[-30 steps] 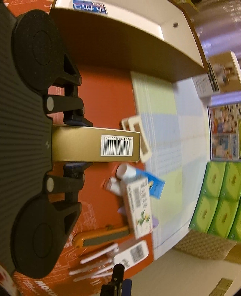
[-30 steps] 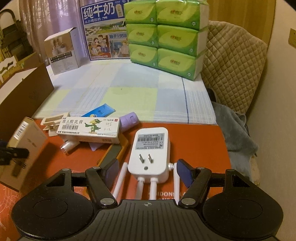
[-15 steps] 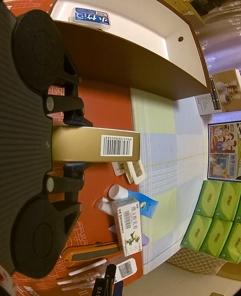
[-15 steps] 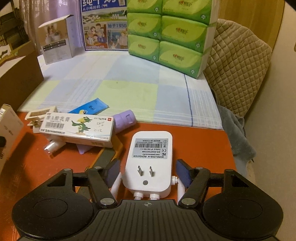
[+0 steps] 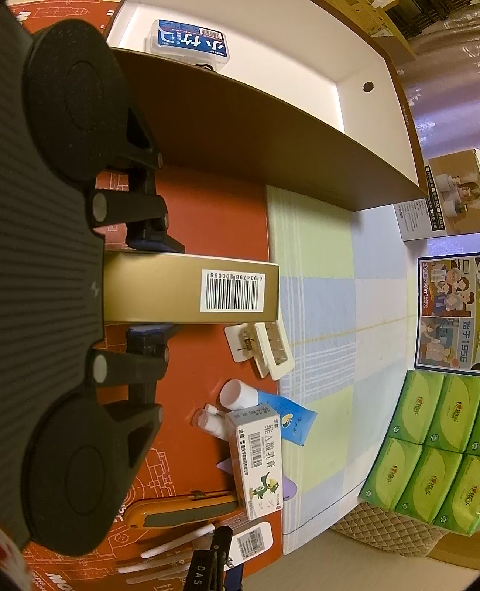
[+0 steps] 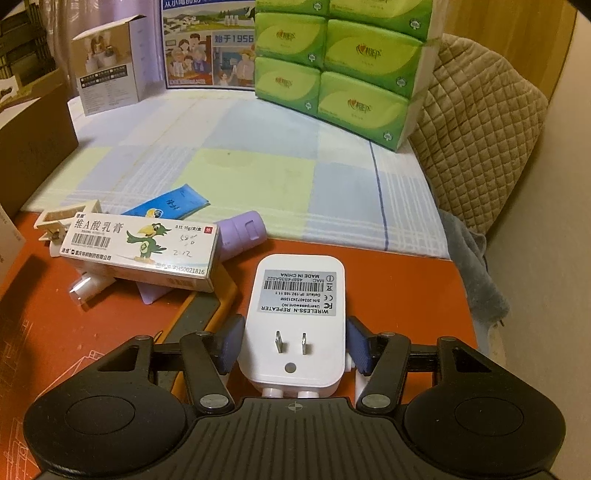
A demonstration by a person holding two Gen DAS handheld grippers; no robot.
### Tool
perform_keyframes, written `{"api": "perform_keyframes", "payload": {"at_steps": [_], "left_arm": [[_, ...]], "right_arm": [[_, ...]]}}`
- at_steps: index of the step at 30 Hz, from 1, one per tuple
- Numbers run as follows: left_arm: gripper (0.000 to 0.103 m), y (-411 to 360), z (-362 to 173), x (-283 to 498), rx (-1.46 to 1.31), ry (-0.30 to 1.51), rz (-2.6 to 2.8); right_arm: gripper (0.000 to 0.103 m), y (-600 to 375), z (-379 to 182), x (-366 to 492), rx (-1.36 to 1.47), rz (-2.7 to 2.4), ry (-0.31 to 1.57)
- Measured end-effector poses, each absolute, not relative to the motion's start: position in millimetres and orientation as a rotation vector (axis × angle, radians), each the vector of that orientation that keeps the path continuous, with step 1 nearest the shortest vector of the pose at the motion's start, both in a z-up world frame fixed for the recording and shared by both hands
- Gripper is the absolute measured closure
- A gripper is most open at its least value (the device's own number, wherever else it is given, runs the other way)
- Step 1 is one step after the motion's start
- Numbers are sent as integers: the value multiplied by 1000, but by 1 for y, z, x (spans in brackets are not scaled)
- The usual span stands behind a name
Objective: Organize rigid objects
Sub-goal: 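Lift and carry the tan box and white repeater over the storage box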
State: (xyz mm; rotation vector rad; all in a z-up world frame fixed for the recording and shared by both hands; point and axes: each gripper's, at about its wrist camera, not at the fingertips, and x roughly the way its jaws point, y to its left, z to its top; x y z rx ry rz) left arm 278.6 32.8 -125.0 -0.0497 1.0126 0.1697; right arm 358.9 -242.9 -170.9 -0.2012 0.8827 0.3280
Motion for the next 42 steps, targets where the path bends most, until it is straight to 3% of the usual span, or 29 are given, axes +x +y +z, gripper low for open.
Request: {"api": "perform_keyframes", "payload": {"at_steps": [16,26,42], "left_arm": [[72,31,-113,269,-57,992,172],[72,31,-81,256,-101,946,161],[72,115,-7,222,-107,816,112]], "right_arm": [[50,-268,-166,357,-99,352,925],[50,-271,-117,337,-15,409,883],[50,-118,-33,278,89,664,788]]}}
